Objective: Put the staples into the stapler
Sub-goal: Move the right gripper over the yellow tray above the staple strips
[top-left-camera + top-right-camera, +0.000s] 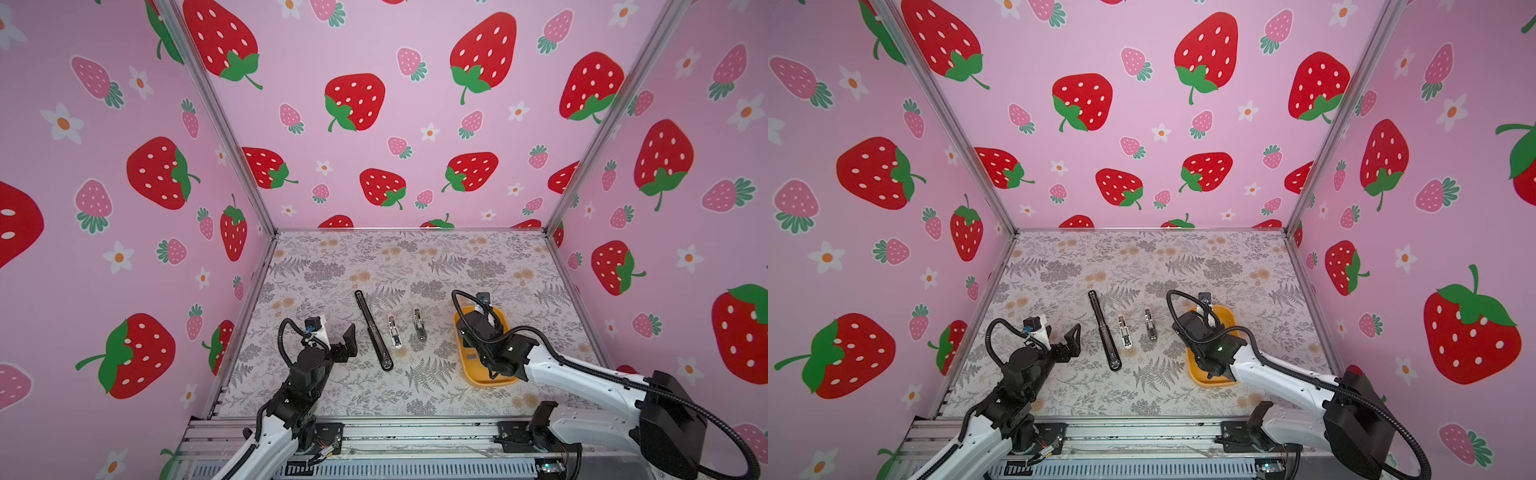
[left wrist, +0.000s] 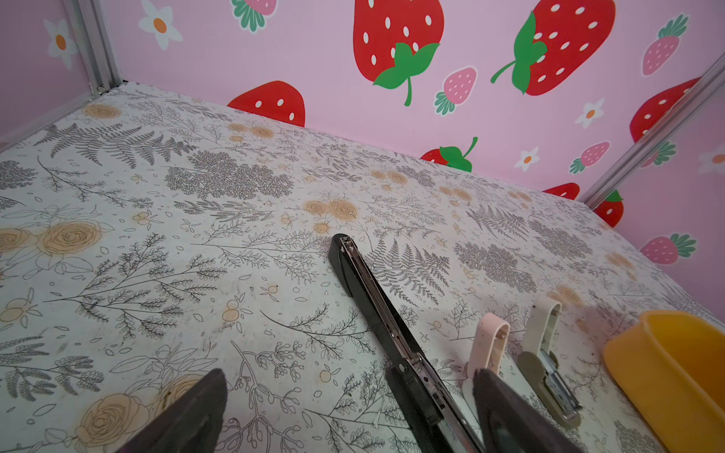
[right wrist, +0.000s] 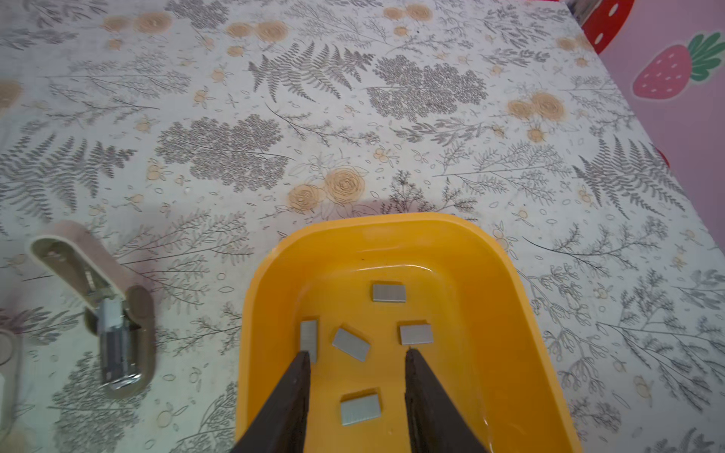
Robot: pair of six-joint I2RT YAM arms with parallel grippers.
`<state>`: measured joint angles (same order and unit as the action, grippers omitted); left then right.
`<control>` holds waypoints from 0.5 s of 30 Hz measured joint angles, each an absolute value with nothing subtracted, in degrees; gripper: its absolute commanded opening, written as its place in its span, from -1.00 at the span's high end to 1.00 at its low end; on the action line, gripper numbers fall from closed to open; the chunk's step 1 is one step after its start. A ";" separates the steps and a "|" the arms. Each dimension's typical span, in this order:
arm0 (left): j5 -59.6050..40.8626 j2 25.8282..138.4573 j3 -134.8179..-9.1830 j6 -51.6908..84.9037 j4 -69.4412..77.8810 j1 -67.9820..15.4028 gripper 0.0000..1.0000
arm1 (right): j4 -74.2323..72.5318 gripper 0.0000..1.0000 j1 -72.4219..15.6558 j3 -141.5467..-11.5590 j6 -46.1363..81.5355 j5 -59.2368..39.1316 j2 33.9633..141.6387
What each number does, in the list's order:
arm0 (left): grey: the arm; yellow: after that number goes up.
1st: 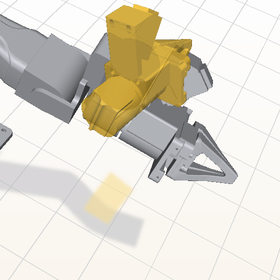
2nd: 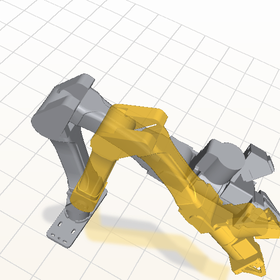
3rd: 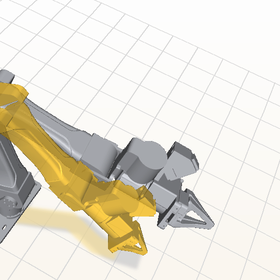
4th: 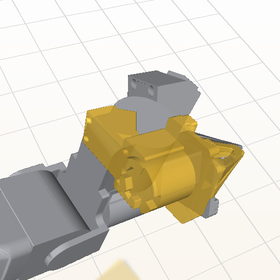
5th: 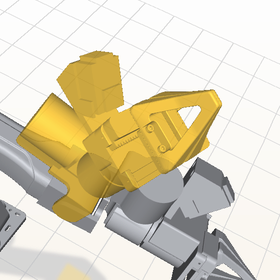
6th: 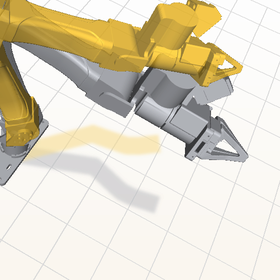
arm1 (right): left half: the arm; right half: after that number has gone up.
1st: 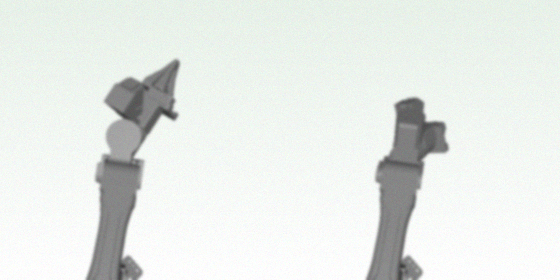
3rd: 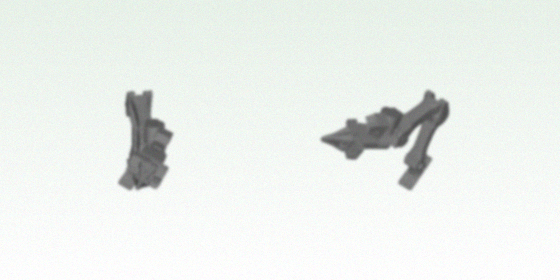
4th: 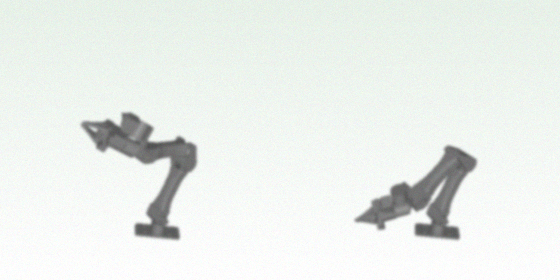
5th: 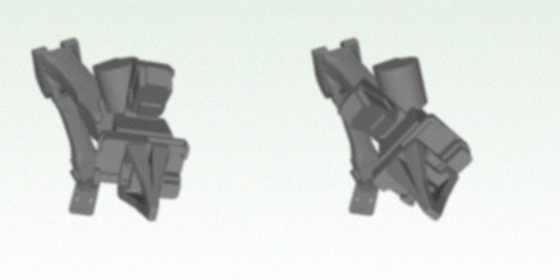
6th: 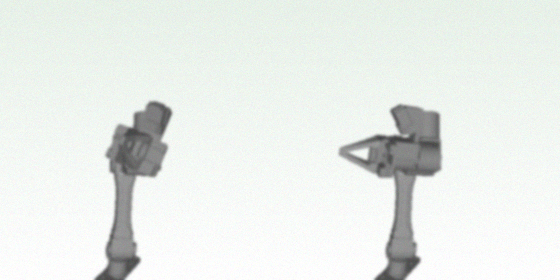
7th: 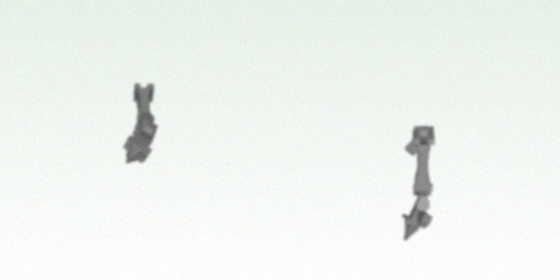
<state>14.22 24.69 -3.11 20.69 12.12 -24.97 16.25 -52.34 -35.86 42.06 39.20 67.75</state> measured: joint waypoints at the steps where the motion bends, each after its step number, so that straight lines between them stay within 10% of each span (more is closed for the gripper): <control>1: 13.96 24.62 -3.11 20.69 12.12 -24.95 -0.98 | 16.19 0.20 -51.31 -35.46 42.11 38.68 68.14; 15: 12.78 23.22 -3.11 20.82 11.90 -24.95 -0.98 | 9.23 0.17 -42.09 -31.22 42.19 29.78 78.11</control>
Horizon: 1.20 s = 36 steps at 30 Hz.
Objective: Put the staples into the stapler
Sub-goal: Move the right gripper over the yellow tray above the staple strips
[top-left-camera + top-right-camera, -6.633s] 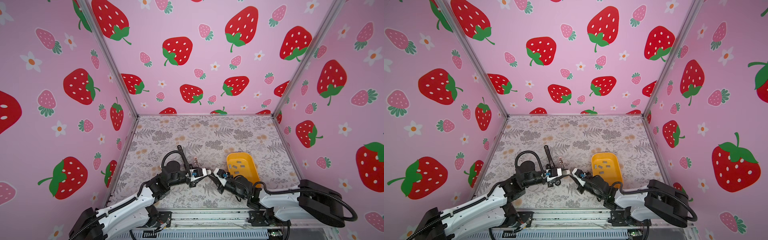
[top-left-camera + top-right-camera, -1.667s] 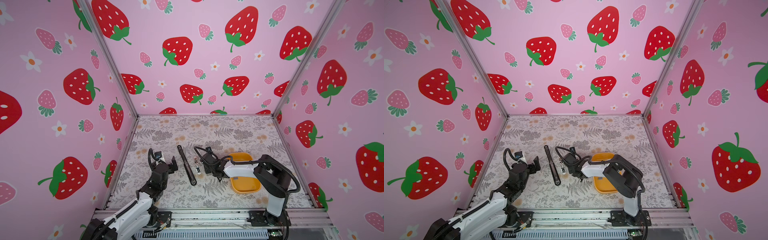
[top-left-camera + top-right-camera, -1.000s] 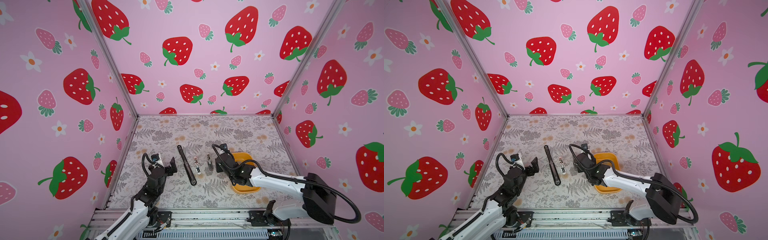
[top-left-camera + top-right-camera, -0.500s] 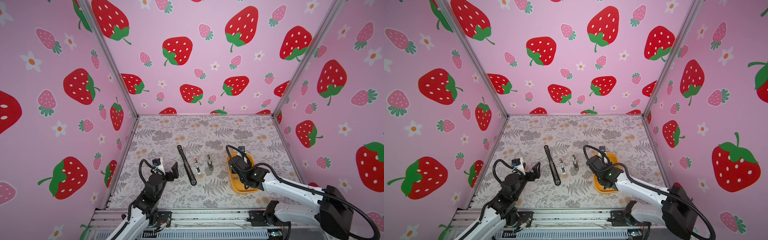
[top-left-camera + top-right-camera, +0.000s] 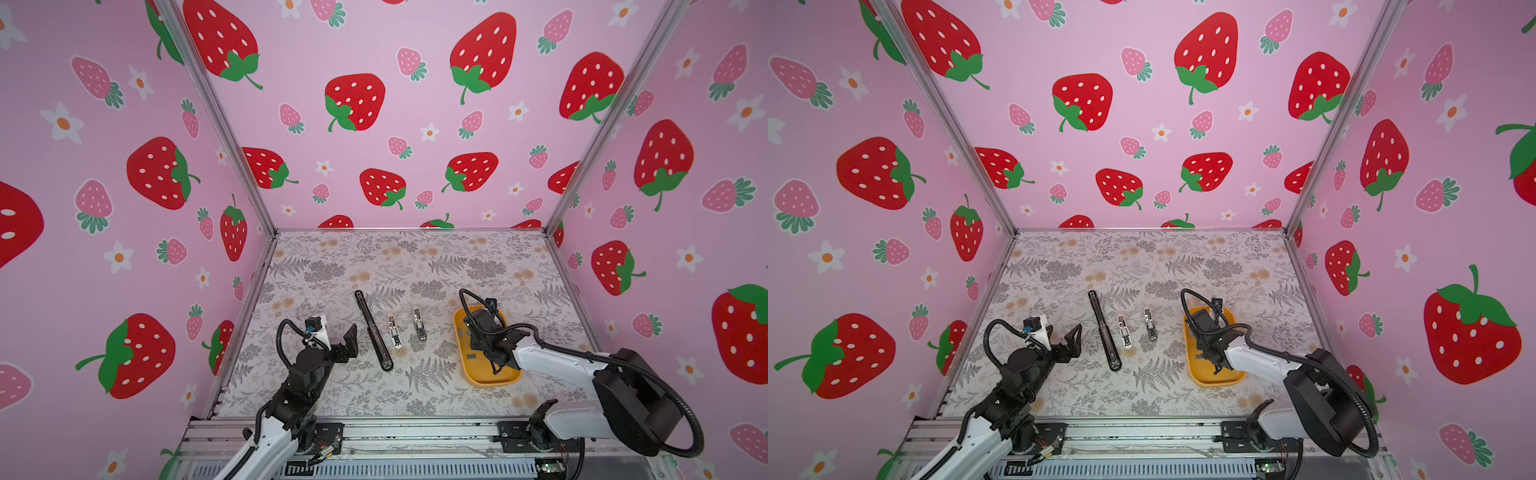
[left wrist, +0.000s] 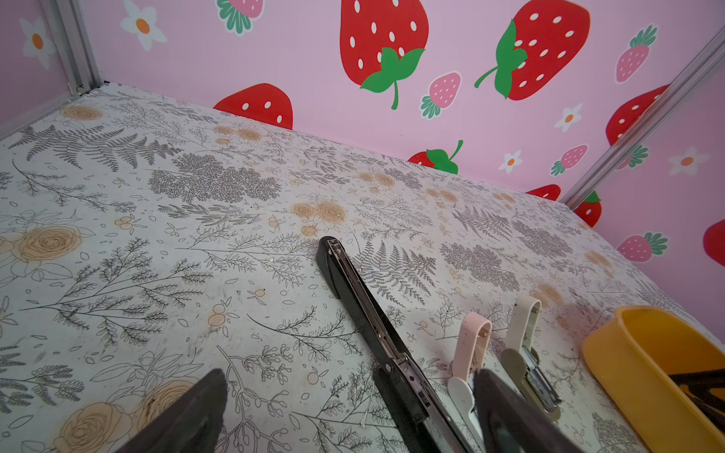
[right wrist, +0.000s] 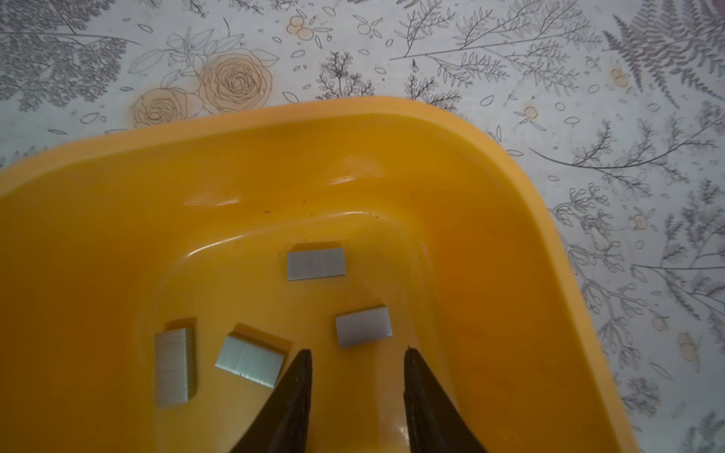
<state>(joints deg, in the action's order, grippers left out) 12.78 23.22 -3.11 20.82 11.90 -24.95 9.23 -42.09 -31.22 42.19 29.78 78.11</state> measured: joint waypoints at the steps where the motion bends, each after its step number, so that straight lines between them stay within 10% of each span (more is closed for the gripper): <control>1: 12.80 23.22 -3.11 20.82 11.88 -24.95 -0.98 | 8.64 0.16 -42.00 -30.94 42.30 29.32 78.39; 36: 12.82 23.22 -3.11 20.86 11.68 -24.95 -0.98 | -3.01 0.05 -41.80 -25.39 46.87 24.62 78.37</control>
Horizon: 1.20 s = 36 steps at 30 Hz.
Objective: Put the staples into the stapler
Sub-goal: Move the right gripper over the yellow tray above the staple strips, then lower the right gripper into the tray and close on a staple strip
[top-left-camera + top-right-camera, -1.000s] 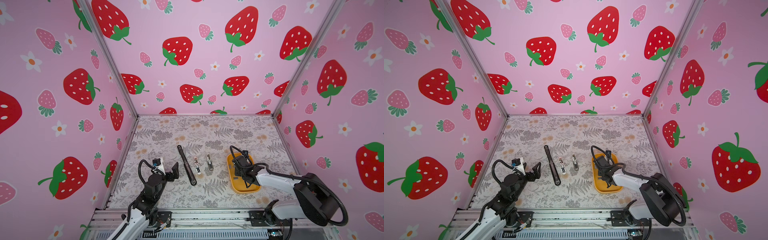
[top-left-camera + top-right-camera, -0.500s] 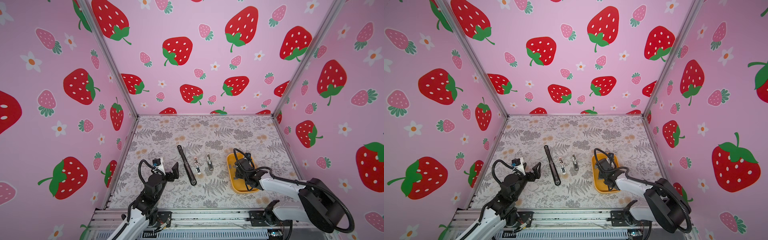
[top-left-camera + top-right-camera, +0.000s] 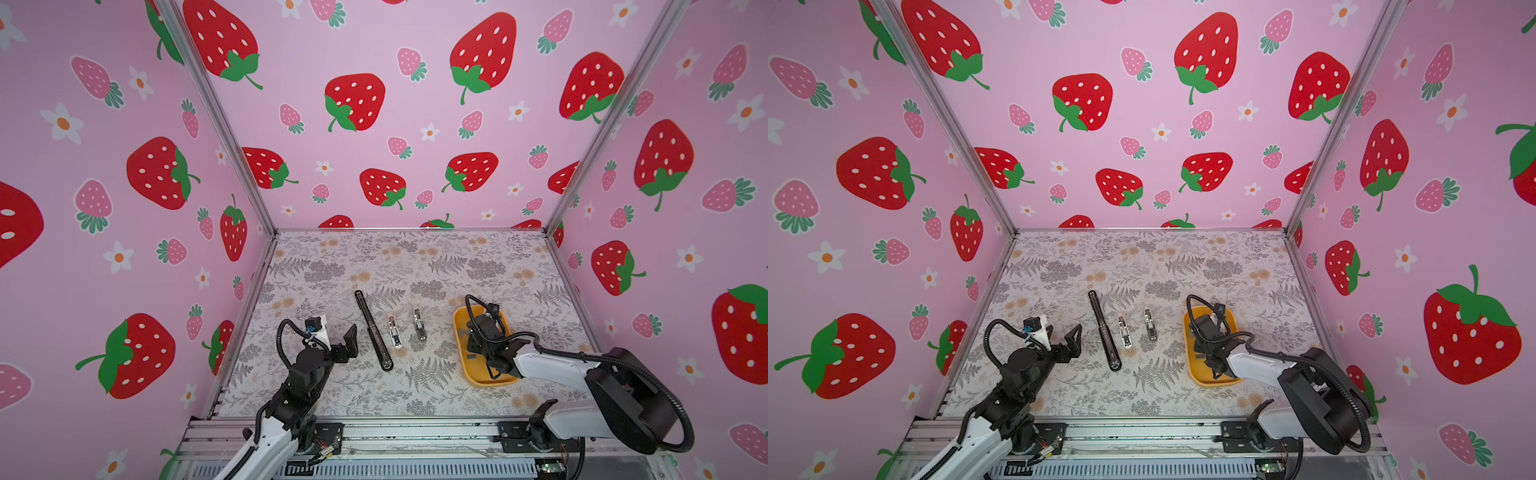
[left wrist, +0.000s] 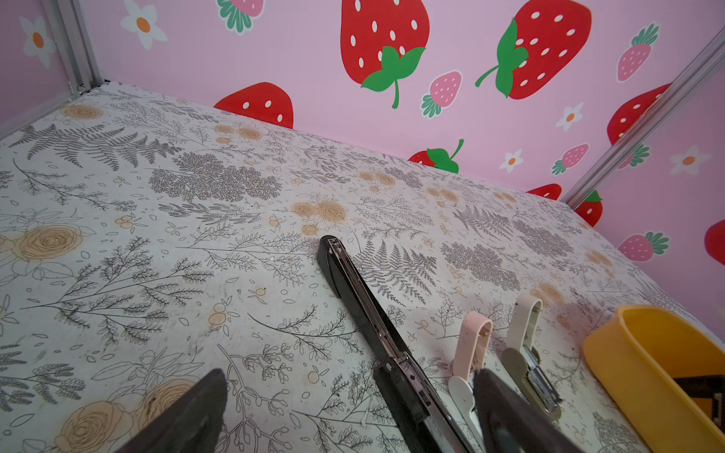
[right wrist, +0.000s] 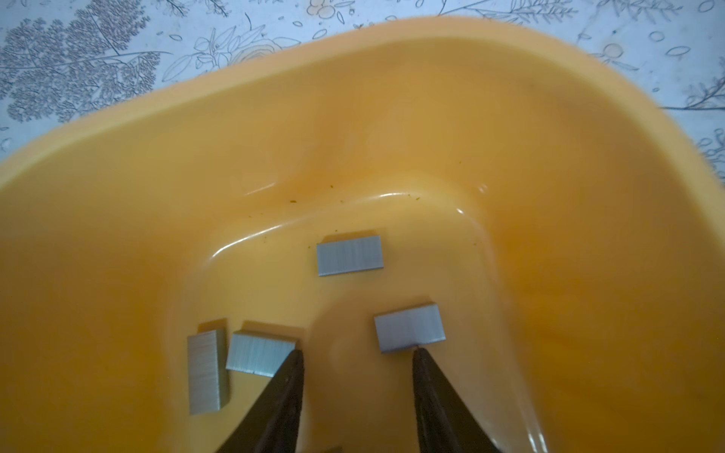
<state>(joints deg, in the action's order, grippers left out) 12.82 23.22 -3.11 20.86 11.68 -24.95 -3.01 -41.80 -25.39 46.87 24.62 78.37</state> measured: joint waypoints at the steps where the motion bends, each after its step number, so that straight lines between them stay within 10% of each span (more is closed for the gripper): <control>1: 12.84 23.22 -3.11 20.84 11.68 -24.95 -0.98 | -3.11 0.05 -41.80 -25.52 46.87 24.62 78.52; 36: 12.91 22.94 -3.11 20.86 11.57 -24.95 -0.98 | 0.19 -0.01 -41.71 -24.99 50.09 27.24 76.82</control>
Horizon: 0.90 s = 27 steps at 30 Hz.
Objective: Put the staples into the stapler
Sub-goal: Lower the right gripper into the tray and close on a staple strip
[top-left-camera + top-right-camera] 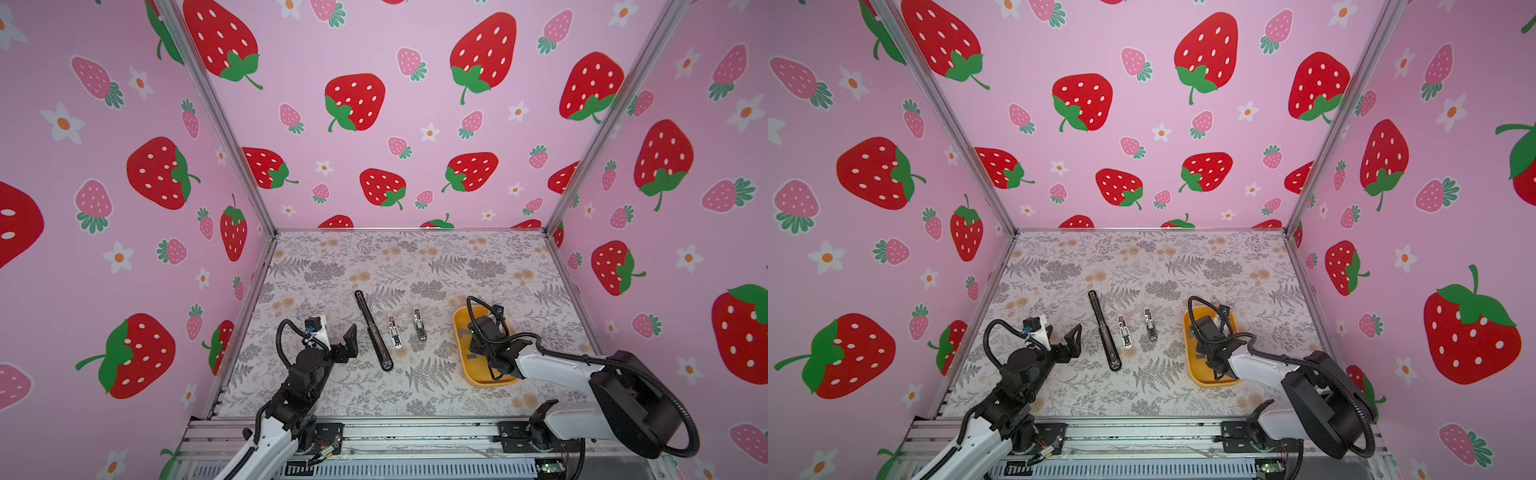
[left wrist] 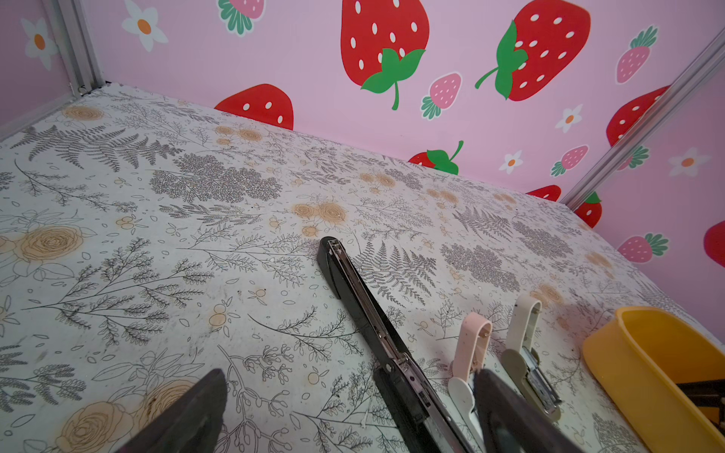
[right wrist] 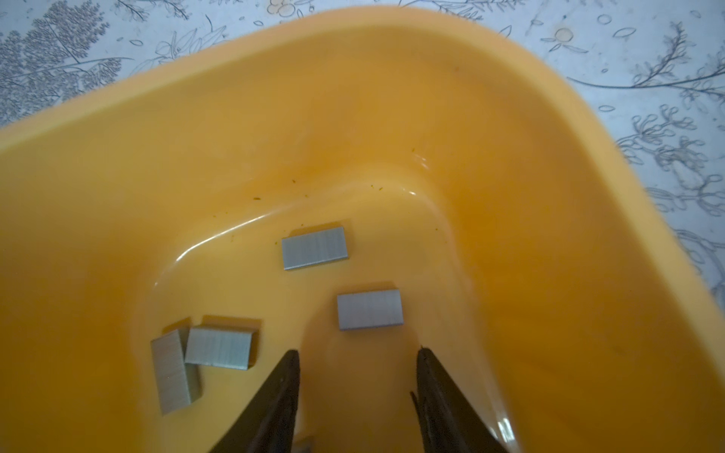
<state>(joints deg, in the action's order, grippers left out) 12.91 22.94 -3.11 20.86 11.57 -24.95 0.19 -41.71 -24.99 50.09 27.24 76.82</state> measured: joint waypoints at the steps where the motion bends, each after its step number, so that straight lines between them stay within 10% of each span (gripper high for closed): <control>1: 12.91 22.94 -3.11 20.88 11.57 -24.95 -0.98 | -0.08 -0.02 -41.71 -24.99 50.06 27.35 77.06; 27: 13.04 22.96 -3.11 20.86 11.53 -24.95 -0.98 | -3.88 0.06 -40.82 -32.67 47.79 31.79 88.55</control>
